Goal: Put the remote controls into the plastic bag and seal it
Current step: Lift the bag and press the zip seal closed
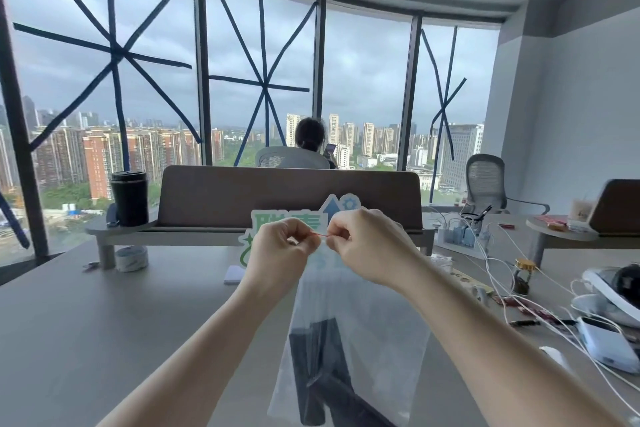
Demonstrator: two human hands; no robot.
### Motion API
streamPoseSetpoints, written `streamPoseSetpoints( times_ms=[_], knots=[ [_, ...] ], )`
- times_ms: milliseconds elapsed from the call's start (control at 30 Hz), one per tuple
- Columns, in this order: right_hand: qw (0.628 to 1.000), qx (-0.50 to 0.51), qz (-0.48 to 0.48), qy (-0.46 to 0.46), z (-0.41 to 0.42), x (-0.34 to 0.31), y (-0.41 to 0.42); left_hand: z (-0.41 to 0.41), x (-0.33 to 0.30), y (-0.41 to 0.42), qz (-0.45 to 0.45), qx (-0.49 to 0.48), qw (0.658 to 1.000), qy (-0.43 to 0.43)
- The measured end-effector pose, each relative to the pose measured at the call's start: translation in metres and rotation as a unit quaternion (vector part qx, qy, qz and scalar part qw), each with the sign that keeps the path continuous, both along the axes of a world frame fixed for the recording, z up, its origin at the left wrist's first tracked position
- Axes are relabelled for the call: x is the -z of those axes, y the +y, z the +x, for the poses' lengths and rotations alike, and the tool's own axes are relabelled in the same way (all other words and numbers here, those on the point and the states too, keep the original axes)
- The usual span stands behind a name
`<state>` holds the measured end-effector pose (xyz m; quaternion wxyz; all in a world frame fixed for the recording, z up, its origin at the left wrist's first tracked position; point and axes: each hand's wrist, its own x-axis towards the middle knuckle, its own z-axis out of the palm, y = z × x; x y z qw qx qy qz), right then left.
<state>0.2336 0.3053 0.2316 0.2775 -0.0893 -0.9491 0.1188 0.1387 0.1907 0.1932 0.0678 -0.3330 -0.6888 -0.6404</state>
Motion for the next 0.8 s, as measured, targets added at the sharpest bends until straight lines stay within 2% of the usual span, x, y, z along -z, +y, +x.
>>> streamPoseSetpoints(
  times_ms=[200,400,800],
  knots=[
    [0.999,0.025,0.035,-0.026,0.017,0.003,0.014,-0.01,0.004,-0.006,0.039,-0.047,0.998,-0.019],
    [0.998,0.039,0.048,-0.014,0.027,0.013,0.031,-0.026,0.006,-0.023,0.069,-0.074,0.994,-0.036],
    [0.998,0.044,0.04,-0.03,0.035,0.019,0.031,-0.045,0.009,-0.052,0.101,-0.082,0.989,-0.066]
  ],
)
